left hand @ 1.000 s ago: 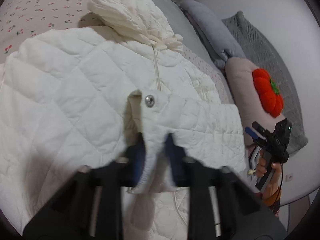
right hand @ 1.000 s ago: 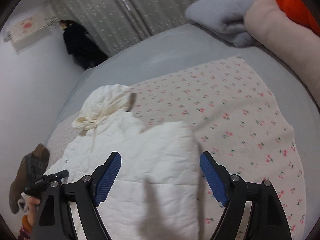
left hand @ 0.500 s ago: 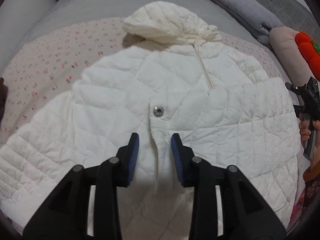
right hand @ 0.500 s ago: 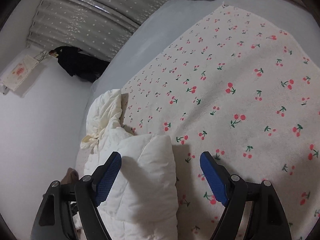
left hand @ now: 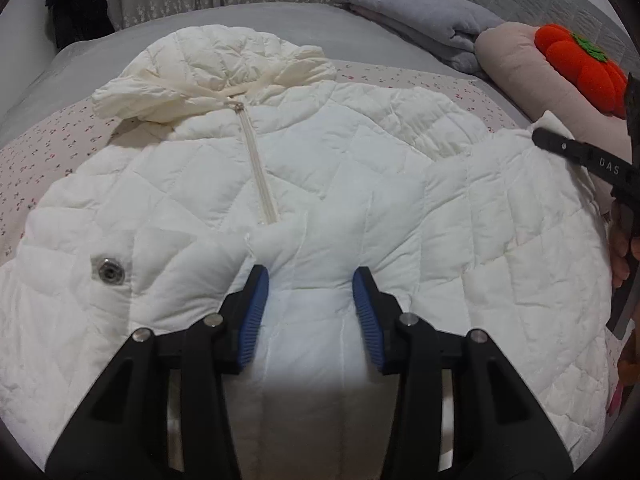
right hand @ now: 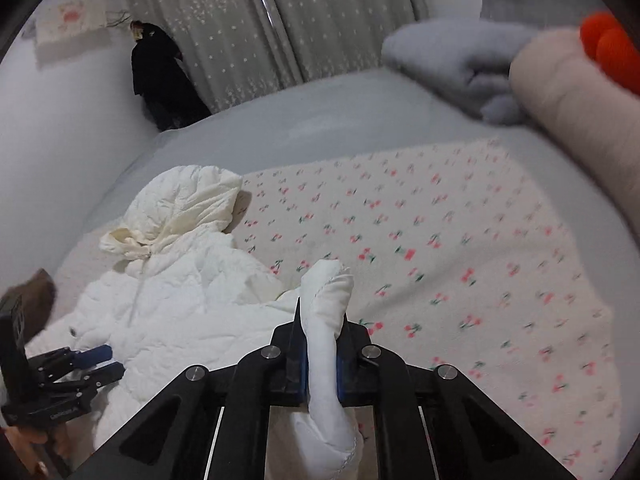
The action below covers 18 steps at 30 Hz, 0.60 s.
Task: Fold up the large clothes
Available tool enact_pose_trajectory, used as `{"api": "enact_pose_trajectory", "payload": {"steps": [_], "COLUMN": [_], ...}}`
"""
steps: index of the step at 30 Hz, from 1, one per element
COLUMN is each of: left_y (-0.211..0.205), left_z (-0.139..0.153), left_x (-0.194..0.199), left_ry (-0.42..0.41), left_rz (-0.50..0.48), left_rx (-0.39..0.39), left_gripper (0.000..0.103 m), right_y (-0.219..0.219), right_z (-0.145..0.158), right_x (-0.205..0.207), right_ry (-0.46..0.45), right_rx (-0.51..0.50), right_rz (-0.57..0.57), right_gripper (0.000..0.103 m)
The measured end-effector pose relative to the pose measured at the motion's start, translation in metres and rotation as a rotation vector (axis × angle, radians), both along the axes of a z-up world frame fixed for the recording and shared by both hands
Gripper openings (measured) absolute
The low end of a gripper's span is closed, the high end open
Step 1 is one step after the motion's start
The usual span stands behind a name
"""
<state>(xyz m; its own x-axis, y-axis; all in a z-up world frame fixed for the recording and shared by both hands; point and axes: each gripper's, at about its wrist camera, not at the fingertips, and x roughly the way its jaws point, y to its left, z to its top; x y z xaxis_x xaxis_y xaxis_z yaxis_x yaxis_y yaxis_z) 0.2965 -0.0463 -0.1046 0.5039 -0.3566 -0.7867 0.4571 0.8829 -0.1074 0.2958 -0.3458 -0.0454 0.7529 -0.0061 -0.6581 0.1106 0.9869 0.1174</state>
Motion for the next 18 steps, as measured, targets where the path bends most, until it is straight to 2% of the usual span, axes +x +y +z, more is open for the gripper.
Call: {"api": "enact_pose_trajectory", "payload": {"steps": [3, 4, 5, 7, 9, 11, 12, 13, 14, 15, 17, 18], "left_y": [-0.004, -0.005, -0.006, -0.003, -0.003, -0.004, -0.003, -0.002, 0.000, 0.004, 0.015, 0.023], "left_z": [-0.009, -0.010, -0.011, -0.010, -0.010, -0.006, -0.004, 0.000, 0.004, 0.010, 0.022, 0.028], "left_x": [-0.008, -0.010, -0.010, -0.009, -0.008, -0.011, -0.012, -0.013, -0.014, -0.015, -0.018, -0.019], "left_ry": [-0.047, -0.054, -0.053, -0.049, -0.051, -0.058, -0.059, -0.061, -0.062, -0.063, -0.083, -0.099], "left_rz": [-0.035, -0.040, -0.045, -0.047, -0.050, -0.058, -0.062, -0.065, -0.067, -0.065, -0.057, -0.038], "left_rx": [-0.002, 0.000, -0.004, -0.005, 0.004, 0.016, 0.021, 0.020, 0.013, -0.001, -0.031, -0.038], "left_gripper": [0.048, 0.048, 0.048, 0.048, 0.048, 0.048, 0.048, 0.048, 0.048, 0.048, 0.053, 0.060], "right_y": [0.012, 0.011, 0.005, -0.008, -0.015, -0.027, -0.034, -0.041, -0.049, -0.053, -0.056, -0.055], "right_z": [-0.007, -0.019, -0.032, -0.057, -0.062, -0.053, -0.047, -0.039, -0.029, -0.020, -0.009, -0.008], "right_x": [-0.004, 0.002, 0.008, 0.019, 0.019, 0.014, 0.013, 0.012, 0.010, 0.013, 0.026, 0.035], "right_ry": [-0.008, 0.034, 0.080, 0.180, 0.190, 0.185, 0.188, 0.174, 0.139, 0.113, 0.106, 0.119], "right_rx": [-0.213, -0.257, -0.258, -0.212, -0.160, -0.100, -0.078, -0.053, -0.012, 0.035, 0.138, 0.186], "right_rz": [-0.058, -0.088, -0.115, -0.131, -0.094, -0.067, -0.066, -0.065, -0.055, -0.038, 0.023, 0.068], "right_gripper": [0.008, 0.008, 0.008, 0.008, 0.010, 0.020, 0.035, 0.054, 0.061, 0.066, 0.066, 0.068]}}
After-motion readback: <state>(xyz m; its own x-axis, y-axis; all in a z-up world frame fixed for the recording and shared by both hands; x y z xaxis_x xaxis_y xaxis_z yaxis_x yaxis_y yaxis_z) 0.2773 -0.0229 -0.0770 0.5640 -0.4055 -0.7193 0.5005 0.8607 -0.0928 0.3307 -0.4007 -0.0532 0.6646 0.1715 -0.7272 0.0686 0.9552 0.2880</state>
